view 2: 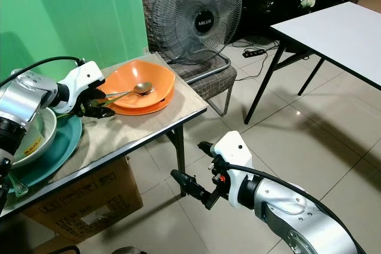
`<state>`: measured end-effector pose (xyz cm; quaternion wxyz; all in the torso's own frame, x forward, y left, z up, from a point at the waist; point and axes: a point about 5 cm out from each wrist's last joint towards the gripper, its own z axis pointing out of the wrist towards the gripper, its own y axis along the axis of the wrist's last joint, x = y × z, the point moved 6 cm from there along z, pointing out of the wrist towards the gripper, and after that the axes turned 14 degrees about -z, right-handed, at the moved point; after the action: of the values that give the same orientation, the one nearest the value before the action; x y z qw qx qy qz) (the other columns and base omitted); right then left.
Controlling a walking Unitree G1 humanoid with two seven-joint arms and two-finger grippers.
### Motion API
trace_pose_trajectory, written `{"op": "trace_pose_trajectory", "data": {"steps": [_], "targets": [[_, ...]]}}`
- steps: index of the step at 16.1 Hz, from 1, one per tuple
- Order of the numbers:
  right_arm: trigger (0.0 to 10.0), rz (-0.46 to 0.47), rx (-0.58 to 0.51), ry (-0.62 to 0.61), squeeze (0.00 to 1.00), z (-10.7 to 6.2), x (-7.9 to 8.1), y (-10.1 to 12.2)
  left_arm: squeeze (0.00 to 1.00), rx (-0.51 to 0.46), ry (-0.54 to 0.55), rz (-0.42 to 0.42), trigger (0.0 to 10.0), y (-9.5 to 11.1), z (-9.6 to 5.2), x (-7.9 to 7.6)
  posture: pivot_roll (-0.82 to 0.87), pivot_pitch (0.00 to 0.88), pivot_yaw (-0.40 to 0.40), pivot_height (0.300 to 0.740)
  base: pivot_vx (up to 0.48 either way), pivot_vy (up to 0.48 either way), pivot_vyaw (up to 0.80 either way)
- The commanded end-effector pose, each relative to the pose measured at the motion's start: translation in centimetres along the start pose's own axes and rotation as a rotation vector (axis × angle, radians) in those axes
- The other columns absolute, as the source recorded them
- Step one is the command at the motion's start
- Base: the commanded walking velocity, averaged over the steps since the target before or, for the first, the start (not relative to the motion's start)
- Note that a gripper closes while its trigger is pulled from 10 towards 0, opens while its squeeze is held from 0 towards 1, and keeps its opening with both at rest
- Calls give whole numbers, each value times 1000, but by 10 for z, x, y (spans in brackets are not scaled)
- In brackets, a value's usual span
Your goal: Setting the table
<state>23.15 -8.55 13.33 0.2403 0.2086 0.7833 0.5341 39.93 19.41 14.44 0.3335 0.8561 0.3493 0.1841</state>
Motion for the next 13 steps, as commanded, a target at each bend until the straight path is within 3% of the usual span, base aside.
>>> {"op": "trace_pose_trajectory", "data": {"steps": [1,2,3,4,7,8,13], "targets": [[10000,-18,0,-19,0,-2,-6,1,0,-22,12,25,0,9,-6,2,-64,0,46,740,0,0,0],[10000,-19,-1,-18,0,-2,-6,1,0,-21,19,30,2902,10,-7,3,-64,0,46,740,0,0,0],[10000,-20,0,-18,0,-2,-6,1,0,-19,22,32,7176,9,-8,3,-63,0,45,740,0,0,0],[10000,-20,0,-17,0,-2,-6,1,0,-15,20,32,8431,8,-8,3,-62,0,45,740,0,0,0],[10000,-19,-1,-16,0,-2,-6,1,0,-3,18,39,8314,5,-7,2,-62,0,46,740,0,0,0],[10000,-19,-2,-16,0,-2,-5,1,0,6,17,38,9843,3,-5,2,-63,0,46,740,0,0,0],[10000,-18,1,-18,0,-3,-5,0,0,25,-2,47,10000,0,-5,-2,-67,0,49,740,0,0,0]]}}
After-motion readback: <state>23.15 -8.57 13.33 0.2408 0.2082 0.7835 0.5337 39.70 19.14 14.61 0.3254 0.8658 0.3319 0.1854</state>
